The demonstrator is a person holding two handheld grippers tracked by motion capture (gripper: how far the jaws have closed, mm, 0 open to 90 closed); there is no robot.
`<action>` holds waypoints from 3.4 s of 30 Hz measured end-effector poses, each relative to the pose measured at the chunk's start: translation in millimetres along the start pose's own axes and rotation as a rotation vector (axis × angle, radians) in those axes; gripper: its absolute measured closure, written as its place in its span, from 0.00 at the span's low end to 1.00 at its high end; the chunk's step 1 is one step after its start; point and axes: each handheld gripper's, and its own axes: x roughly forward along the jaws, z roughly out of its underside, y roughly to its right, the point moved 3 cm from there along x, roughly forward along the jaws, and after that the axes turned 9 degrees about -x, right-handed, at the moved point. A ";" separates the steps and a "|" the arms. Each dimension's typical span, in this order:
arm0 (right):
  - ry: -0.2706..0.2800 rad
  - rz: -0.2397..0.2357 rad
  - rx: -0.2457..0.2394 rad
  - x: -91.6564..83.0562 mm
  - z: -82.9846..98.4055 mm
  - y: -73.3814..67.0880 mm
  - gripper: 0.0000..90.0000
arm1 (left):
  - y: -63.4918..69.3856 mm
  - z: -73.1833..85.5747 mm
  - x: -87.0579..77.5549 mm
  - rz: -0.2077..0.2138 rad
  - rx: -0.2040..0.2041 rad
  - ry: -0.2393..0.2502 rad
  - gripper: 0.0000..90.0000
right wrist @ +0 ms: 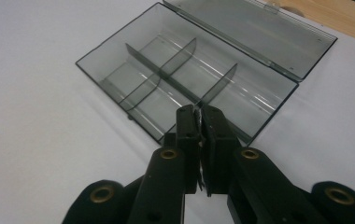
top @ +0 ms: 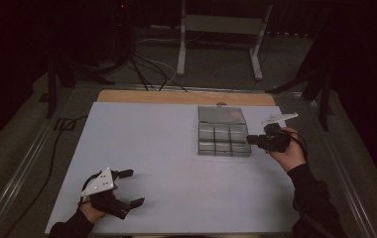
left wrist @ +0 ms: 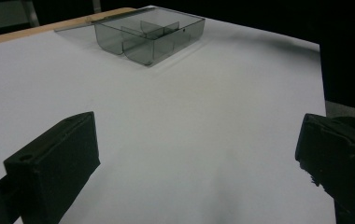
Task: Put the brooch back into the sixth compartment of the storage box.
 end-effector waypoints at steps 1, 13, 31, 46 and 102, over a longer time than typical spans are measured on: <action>-0.006 0.004 0.009 2.0 -0.7 3.1 0.96 | 0.3 0.1 0.0 -0.001 0.001 0.000 0.01; -0.026 0.007 0.042 15.9 -2.6 14.6 0.96 | 0.5 0.3 0.1 -0.001 0.006 -0.002 0.01; -0.036 -0.013 0.052 36.0 -3.1 15.9 0.96 | 0.7 0.5 0.9 0.001 0.009 -0.006 0.01; -0.039 -0.024 0.064 45.1 3.3 16.4 0.95 | 0.7 0.6 1.5 0.000 0.008 -0.009 0.01; 0.207 -0.220 -0.004 9.7 -11.6 -23.6 0.00 | 0.6 0.5 1.5 0.001 0.013 -0.010 0.01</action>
